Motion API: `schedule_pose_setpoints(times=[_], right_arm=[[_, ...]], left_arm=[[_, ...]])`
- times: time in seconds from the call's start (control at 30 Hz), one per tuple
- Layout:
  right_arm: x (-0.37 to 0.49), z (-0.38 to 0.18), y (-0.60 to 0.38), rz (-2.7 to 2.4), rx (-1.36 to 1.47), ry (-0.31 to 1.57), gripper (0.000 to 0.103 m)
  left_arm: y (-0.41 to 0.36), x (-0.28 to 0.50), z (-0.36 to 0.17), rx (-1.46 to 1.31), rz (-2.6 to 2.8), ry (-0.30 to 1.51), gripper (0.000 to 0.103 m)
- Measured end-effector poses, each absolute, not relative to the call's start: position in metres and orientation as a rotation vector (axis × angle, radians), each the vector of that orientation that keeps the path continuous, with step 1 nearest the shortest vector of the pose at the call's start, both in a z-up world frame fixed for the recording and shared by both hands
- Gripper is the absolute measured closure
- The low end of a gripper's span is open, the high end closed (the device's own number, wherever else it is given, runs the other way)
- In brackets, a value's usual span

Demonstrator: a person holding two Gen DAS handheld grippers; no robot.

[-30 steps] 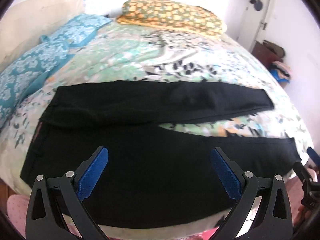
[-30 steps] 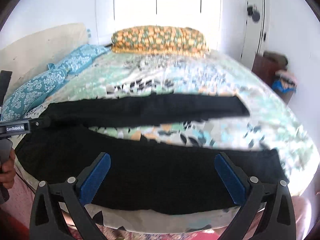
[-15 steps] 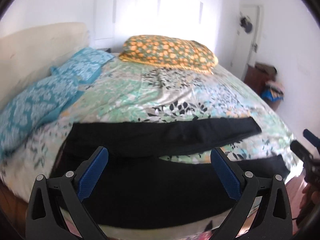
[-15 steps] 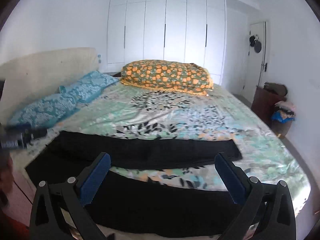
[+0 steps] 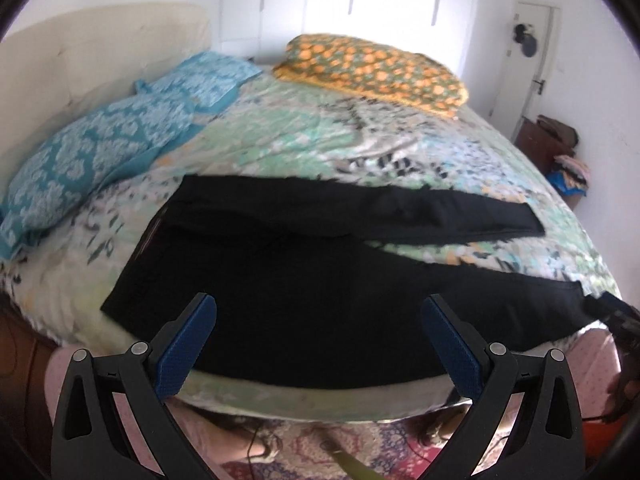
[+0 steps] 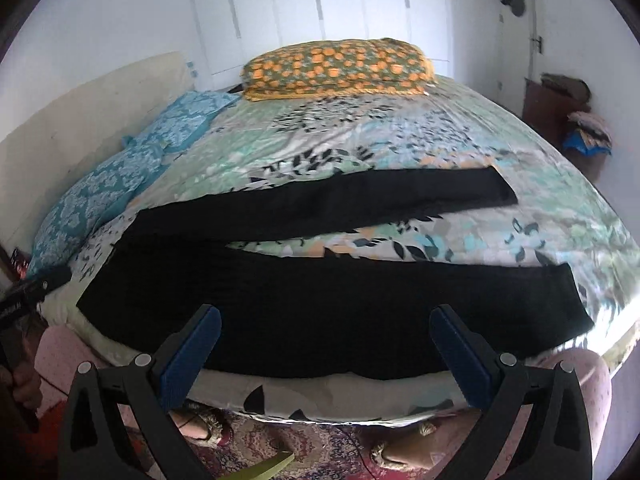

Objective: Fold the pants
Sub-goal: 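Grasp the hem of one pant leg with the right gripper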

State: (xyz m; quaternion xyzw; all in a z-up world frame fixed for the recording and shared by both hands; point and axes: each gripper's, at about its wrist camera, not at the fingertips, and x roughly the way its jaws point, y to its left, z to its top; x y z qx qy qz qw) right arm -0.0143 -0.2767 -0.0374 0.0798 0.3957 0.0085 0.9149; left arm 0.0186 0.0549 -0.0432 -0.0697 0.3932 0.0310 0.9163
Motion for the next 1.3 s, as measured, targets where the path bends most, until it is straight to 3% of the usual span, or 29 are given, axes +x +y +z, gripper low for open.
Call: schedule_pose_setpoints(times=[0.2, 0.4, 0.5, 0.67, 0.93, 1.03, 1.1, 1.23, 1.27, 1.3], right_arm=[[0.017, -0.040, -0.330, -0.002, 0.252, 0.839, 0.000], [0.102, -0.014, -0.432, 0.024, 0.218, 0.681, 0.000], [0.184, -0.053, -0.512, -0.028, 0.368, 0.922, 0.000], [0.264, -0.094, -0.601, -0.136, 0.493, 1.034, 0.003], [0.366, -0.145, -0.603, -0.119, 0.373, 1.188, 0.003], [0.393, -0.163, -0.603, -0.144, 0.306, 1.217, 0.010], [0.407, -0.172, -0.602, -0.154, 0.272, 1.227, 0.026], [0.425, -0.194, -0.602, -0.163, 0.209, 1.272, 0.028], [0.426, -0.198, -0.603, -0.154, 0.203, 1.278, 0.032], [0.425, -0.196, -0.602, -0.137, 0.192, 1.254, 0.055]], left_arm=[[0.059, 0.049, -0.053, -0.171, 0.100, 0.833, 0.001], [0.046, 0.095, -0.024, -0.111, 0.107, 0.756, 0.001], [0.044, 0.104, -0.021, -0.153, 0.119, 0.746, 0.001], [0.033, 0.099, -0.048, -0.101, 0.140, 0.830, 0.001], [0.030, 0.099, -0.095, -0.067, 0.221, 1.014, 0.001], [0.026, 0.105, -0.102, -0.055, 0.227, 1.048, 0.001], [0.022, 0.110, -0.104, -0.032, 0.239, 1.061, 0.001], [0.017, 0.116, -0.108, -0.006, 0.254, 1.090, 0.001], [0.016, 0.117, -0.109, -0.001, 0.255, 1.096, 0.001], [0.014, 0.117, -0.111, 0.007, 0.254, 1.102, 0.001]])
